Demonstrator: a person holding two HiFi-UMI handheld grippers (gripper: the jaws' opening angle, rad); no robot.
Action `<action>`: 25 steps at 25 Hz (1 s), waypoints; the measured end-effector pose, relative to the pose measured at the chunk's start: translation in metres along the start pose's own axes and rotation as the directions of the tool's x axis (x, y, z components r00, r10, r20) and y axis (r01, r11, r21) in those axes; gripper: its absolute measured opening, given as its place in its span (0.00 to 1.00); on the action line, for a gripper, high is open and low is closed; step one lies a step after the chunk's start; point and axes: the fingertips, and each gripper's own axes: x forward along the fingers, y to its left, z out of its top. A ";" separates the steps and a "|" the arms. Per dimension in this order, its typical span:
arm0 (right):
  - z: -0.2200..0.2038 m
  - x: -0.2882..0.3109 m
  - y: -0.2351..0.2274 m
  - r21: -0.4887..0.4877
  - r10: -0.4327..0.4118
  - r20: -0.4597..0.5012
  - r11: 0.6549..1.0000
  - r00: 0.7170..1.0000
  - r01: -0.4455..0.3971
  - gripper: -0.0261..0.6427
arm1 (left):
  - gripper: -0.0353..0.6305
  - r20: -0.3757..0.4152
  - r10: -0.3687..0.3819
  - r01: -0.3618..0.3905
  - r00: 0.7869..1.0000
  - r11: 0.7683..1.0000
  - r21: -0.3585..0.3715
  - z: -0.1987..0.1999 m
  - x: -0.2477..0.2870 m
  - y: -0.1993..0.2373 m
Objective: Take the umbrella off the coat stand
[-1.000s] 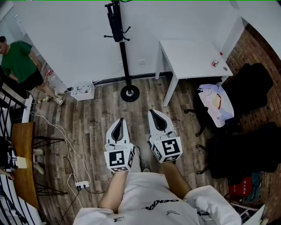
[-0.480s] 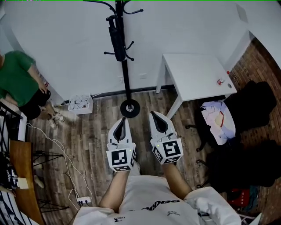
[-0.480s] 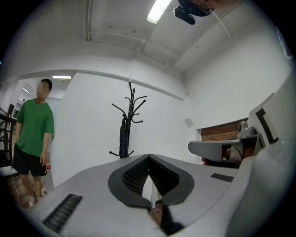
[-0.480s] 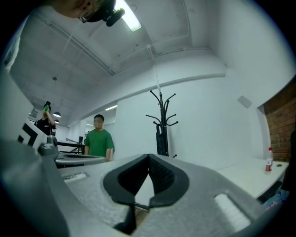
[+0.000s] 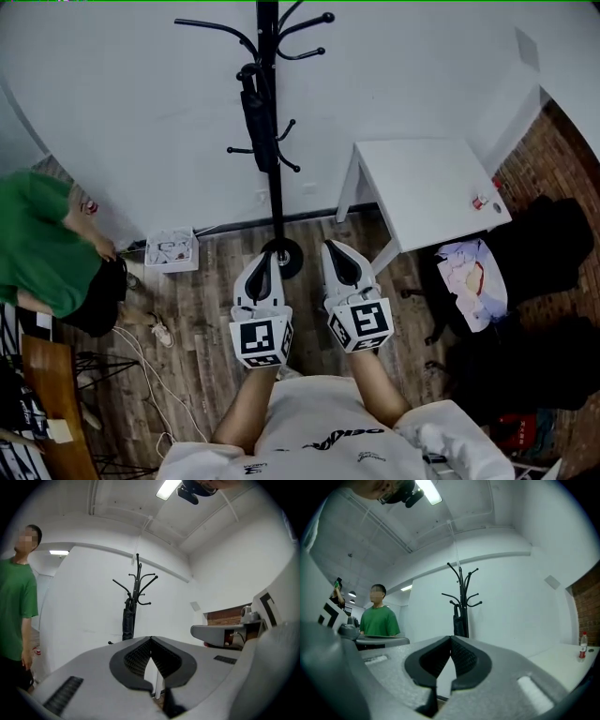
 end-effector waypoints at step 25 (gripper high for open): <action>-0.011 0.152 -0.069 0.019 0.028 -0.012 0.999 1.000 -0.027 0.03 | 0.05 -0.039 -0.012 0.011 0.999 0.999 -0.037 -0.009 0.159 0.051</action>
